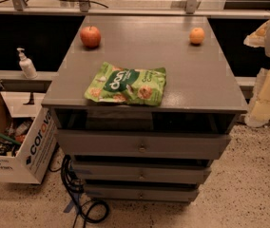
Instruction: Move orange near apple
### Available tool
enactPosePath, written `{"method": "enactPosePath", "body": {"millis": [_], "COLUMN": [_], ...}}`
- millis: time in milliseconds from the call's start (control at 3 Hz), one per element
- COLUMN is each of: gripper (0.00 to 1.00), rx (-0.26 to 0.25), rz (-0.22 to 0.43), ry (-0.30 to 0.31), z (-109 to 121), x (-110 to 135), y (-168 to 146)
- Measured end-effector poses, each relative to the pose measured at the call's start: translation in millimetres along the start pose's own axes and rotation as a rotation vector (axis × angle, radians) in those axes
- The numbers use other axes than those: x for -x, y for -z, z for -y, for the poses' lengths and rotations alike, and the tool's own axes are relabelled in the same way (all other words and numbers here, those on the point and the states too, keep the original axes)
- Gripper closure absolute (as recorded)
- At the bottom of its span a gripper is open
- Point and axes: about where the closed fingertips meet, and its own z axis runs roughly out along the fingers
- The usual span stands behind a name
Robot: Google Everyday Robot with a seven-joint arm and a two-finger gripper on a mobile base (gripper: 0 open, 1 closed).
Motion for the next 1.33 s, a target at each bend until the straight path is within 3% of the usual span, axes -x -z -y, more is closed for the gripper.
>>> {"method": "enactPosePath", "body": {"millis": [667,1000,1333], "gripper": [0.0,0.0,0.0], "rx": [0.001,-0.015,-0.043], "rz": [0.02,0.062,0.108], "ry": [0.002,-0.034,-0.116], "z": [0.9,26.1,74.5], "x": [2.2,9.3,10.9], "y": [-4.4,-29.8,-62.3]}}
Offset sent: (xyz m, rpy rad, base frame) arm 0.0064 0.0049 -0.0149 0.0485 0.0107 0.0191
